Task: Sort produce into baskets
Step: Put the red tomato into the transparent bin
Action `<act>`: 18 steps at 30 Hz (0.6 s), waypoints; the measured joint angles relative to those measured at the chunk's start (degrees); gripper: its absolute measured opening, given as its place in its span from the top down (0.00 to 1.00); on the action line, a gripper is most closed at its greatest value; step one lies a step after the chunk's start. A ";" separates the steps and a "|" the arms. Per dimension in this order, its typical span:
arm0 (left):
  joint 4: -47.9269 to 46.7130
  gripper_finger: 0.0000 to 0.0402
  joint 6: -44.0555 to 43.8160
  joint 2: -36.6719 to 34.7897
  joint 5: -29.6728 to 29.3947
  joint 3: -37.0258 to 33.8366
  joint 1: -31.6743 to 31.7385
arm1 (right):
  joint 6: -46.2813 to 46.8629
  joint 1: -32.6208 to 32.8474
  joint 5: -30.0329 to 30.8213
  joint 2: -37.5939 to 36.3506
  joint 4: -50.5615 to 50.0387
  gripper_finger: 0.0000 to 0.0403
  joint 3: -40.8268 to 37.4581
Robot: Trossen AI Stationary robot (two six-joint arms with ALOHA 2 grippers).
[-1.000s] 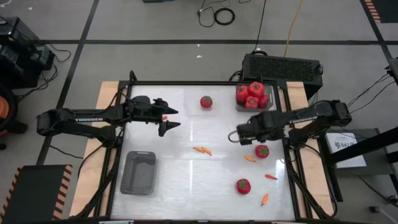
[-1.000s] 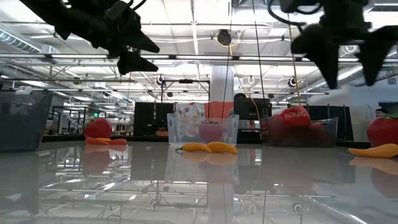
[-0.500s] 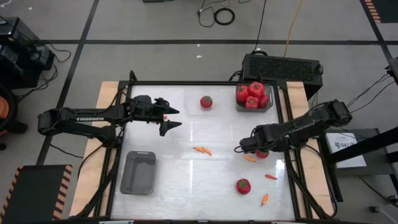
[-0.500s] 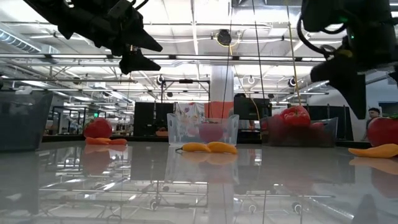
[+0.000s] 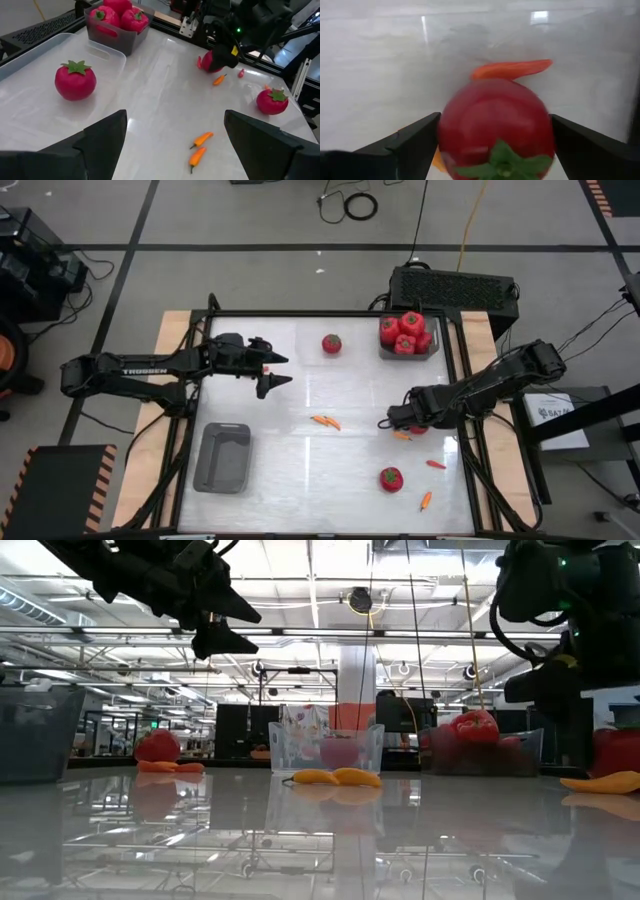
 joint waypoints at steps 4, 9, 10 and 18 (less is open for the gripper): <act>0.04 0.15 -1.20 0.00 0.00 0.00 0.00 | -0.04 0.00 -0.02 0.00 0.86 0.12 -0.46; 0.07 0.15 -1.22 0.00 0.00 0.00 0.00 | -1.23 -0.02 0.12 0.00 0.31 0.16 -0.46; 0.07 0.15 -1.22 0.00 0.00 0.00 0.00 | -1.36 -0.02 0.10 0.00 0.37 0.18 -0.46; 0.08 0.15 -1.27 0.00 -0.02 0.00 0.00 | -3.79 -0.05 -1.32 -0.97 0.68 0.27 0.84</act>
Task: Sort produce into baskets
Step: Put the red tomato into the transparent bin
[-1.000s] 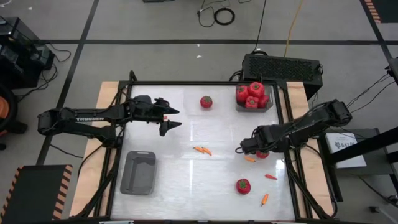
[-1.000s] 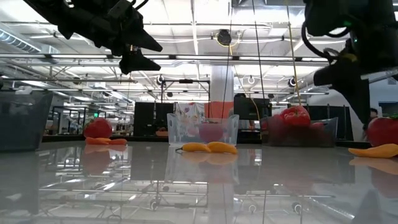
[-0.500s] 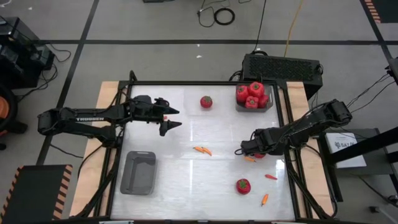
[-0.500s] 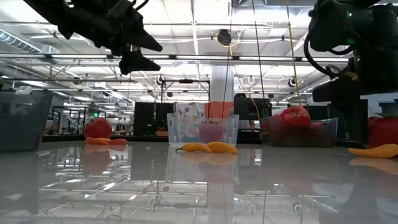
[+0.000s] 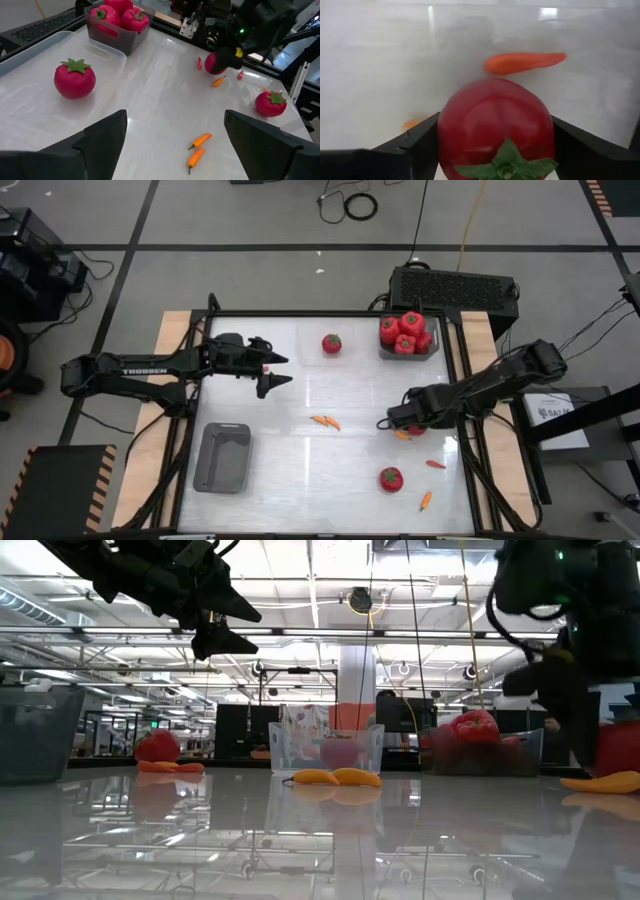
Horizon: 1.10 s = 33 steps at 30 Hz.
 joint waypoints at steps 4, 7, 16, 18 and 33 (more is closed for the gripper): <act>0.01 0.15 0.02 0.02 0.00 0.00 0.00 | -3.38 -1.38 1.36 -1.99 -2.09 0.26 3.31; 0.01 0.15 0.02 0.02 -0.02 0.00 0.00 | -6.13 -3.19 4.41 -3.73 -4.79 0.26 7.22; -0.45 0.15 0.14 0.02 -0.15 0.00 0.00 | -24.66 -13.65 17.54 -5.10 -6.99 0.26 22.69; -0.64 0.15 -0.68 0.02 -0.44 0.00 0.00 | -31.28 -17.31 18.01 -4.17 -5.44 0.26 25.57; -27.58 0.15 -14.92 0.00 -11.65 1.53 0.36 | -71.77 -38.04 6.82 15.89 23.20 0.26 36.21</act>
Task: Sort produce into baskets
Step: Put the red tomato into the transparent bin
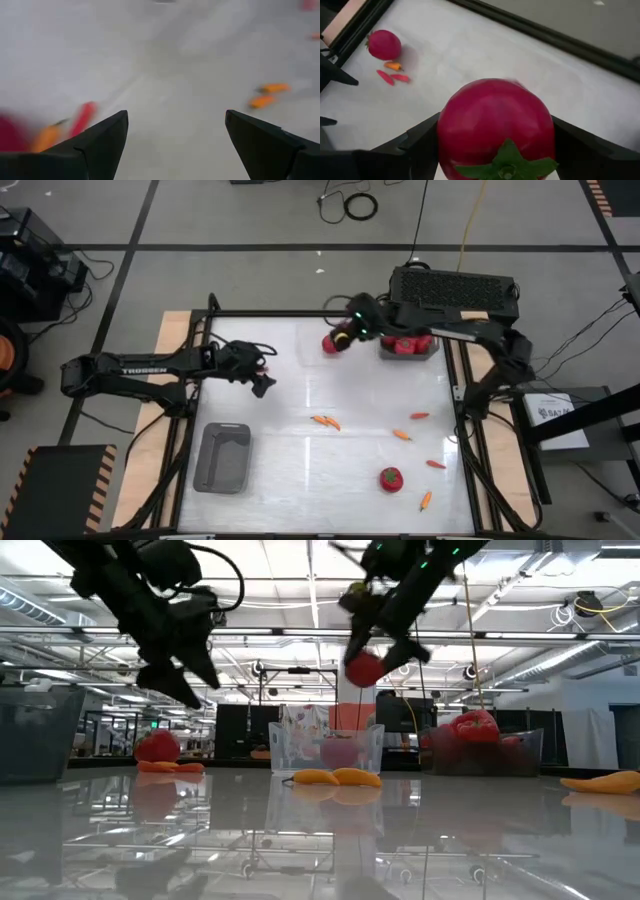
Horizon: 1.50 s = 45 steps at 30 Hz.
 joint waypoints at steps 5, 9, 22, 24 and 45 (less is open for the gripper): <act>-12.96 0.15 -1.62 0.00 -7.66 7.63 1.54 | -7.99 -2.48 -2.63 8.90 2.94 0.26 6.58; -21.01 0.15 -3.25 -0.01 -15.07 14.87 4.19 | -16.26 -2.76 -2.71 15.53 3.20 0.26 13.00; -32.49 0.15 -13.51 0.74 -9.54 21.18 16.58 | -30.15 -2.61 -7.14 28.35 1.40 0.25 25.76; -32.51 0.15 -13.53 0.85 -9.46 21.18 16.51 | -31.13 -2.59 -7.16 29.06 1.11 0.23 26.02; -32.73 0.15 3.02 9.42 -3.07 21.18 19.76 | -24.94 -2.49 -6.99 29.17 -20.28 0.08 34.27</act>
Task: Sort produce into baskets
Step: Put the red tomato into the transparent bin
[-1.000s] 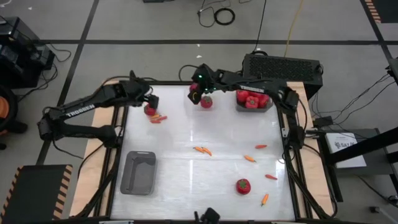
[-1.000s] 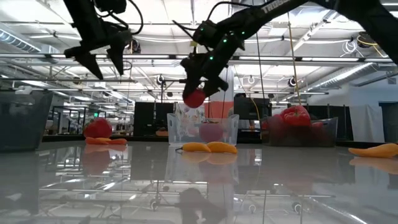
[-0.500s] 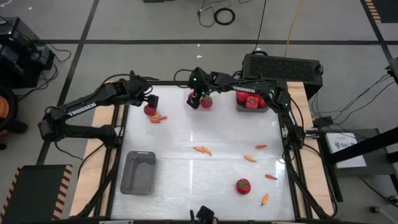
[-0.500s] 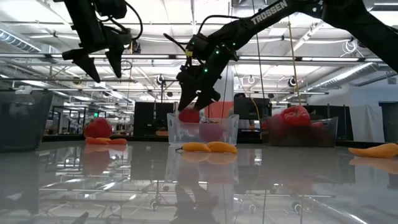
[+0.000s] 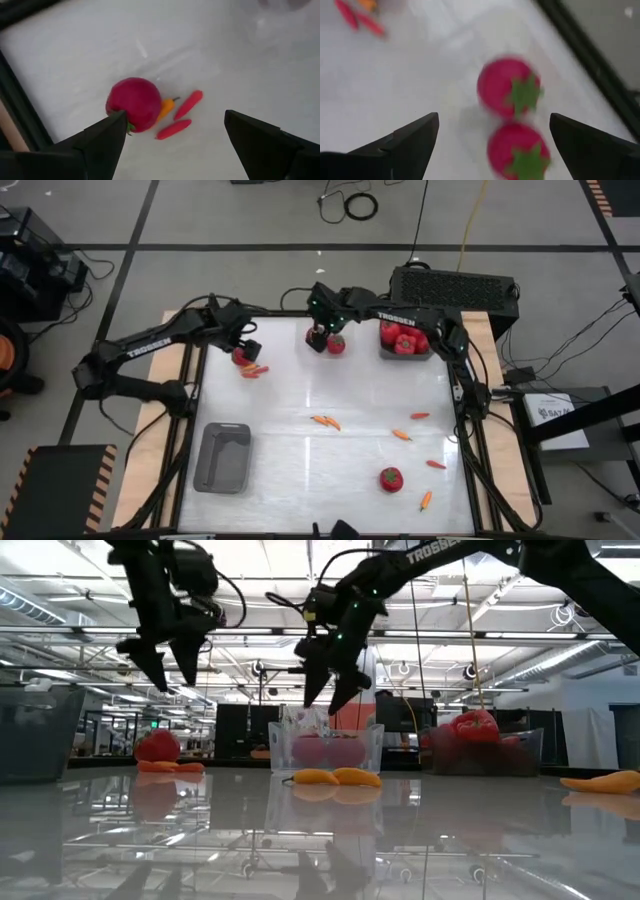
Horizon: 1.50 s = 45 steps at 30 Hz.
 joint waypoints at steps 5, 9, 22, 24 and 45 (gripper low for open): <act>0.02 0.15 4.80 6.35 -0.75 0.00 3.94 | 0.00 1.86 -0.18 -0.02 -11.81 0.08 4.91; 0.02 0.15 9.04 10.57 -0.86 0.00 6.36 | 0.55 3.51 -0.13 -0.02 -17.11 0.08 5.99; 0.35 0.15 18.88 16.29 -1.51 -1.15 8.93 | 2.01 6.70 -0.04 -0.02 -18.31 0.07 6.03; 0.17 0.15 20.37 16.84 -0.58 -2.27 9.10 | 2.12 6.66 0.16 -0.02 -18.28 0.07 6.03; -0.32 0.22 22.84 20.76 1.45 -3.78 9.08 | 1.51 5.39 0.17 0.00 -17.28 0.07 6.03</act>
